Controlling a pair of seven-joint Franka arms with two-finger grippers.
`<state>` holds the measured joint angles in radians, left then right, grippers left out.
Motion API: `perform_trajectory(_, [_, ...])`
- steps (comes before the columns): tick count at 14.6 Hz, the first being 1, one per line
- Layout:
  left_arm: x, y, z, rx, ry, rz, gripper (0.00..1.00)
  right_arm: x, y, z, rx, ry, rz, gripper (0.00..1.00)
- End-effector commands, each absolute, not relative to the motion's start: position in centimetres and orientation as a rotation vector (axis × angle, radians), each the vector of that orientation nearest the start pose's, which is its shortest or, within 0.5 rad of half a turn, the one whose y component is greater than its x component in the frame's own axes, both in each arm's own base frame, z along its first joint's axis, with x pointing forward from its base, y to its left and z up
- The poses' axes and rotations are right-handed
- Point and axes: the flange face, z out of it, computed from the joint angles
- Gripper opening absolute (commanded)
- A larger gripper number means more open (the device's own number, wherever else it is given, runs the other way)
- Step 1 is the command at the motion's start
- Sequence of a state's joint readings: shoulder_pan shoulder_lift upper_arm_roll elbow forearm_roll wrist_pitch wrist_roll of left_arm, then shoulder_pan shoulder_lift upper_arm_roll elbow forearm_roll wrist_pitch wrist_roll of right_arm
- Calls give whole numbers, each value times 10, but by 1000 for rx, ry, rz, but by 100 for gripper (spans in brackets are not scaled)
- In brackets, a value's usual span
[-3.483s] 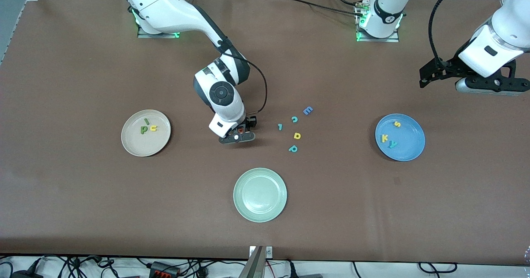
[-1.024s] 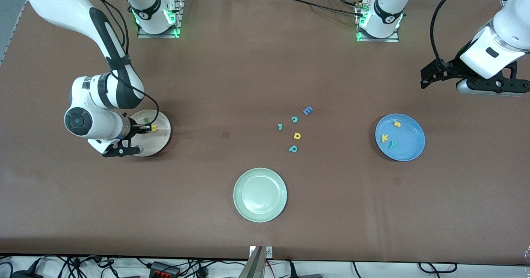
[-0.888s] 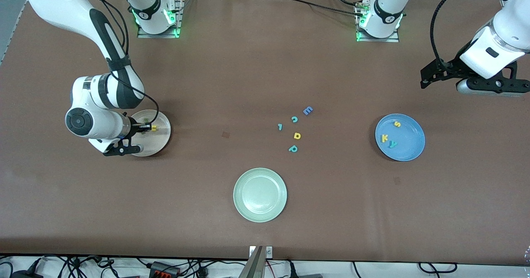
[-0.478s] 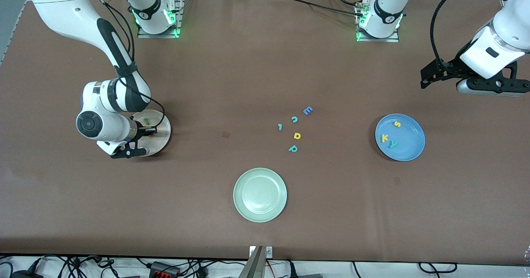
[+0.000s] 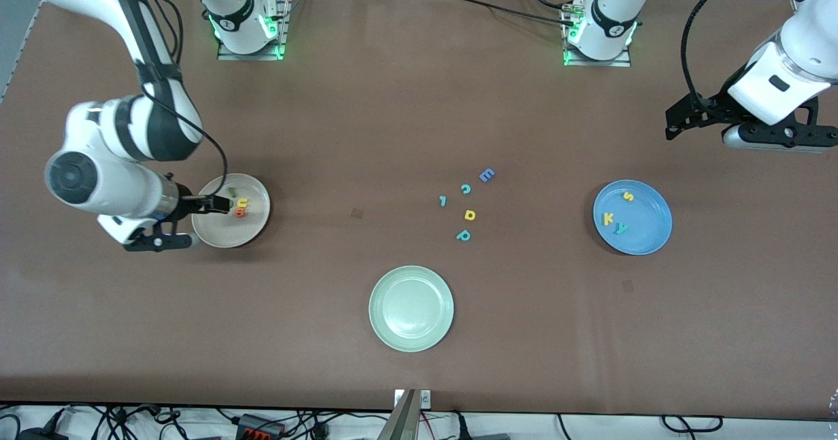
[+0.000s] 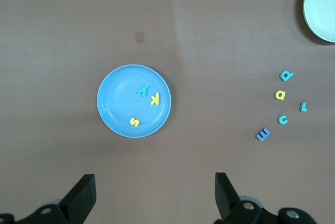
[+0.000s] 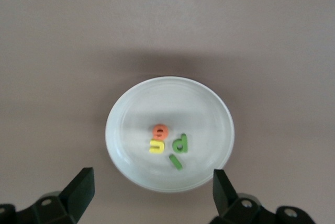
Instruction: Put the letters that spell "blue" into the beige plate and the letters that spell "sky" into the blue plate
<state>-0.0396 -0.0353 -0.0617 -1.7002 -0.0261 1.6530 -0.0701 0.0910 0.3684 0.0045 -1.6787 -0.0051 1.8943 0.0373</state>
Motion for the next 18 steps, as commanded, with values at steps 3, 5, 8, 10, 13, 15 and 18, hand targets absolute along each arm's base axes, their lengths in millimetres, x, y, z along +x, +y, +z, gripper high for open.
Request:
perform_trajectory(3, [547, -57, 595, -3185, 70, 32, 100, 659, 12, 472, -3159, 17, 164, 100])
perform_trajectory(5, [547, -57, 595, -3185, 70, 35, 100, 654, -5, 514, -3166, 65, 126, 100])
perform_trajectory(8, [547, -59, 595, -3185, 75, 35, 100, 653, -38, 546, -3174, 99, 75, 100])
perform_trajectory(10, [547, -63, 598, -3185, 88, 23, 100, 645, -61, 582, -3169, 95, 10, 100])
perform_trajectory(13, [549, -62, 596, -3184, 88, 27, 100, 626, -72, 619, -3140, 124, -75, 100])
perform_trajectory(15, [548, -65, 597, -3178, 96, 24, 100, 622, -62, 618, -3151, 116, -40, 100])
perform_trajectory(18, [549, -65, 597, -3170, 101, 21, 100, 600, -63, 606, -3146, 145, 42, 100])
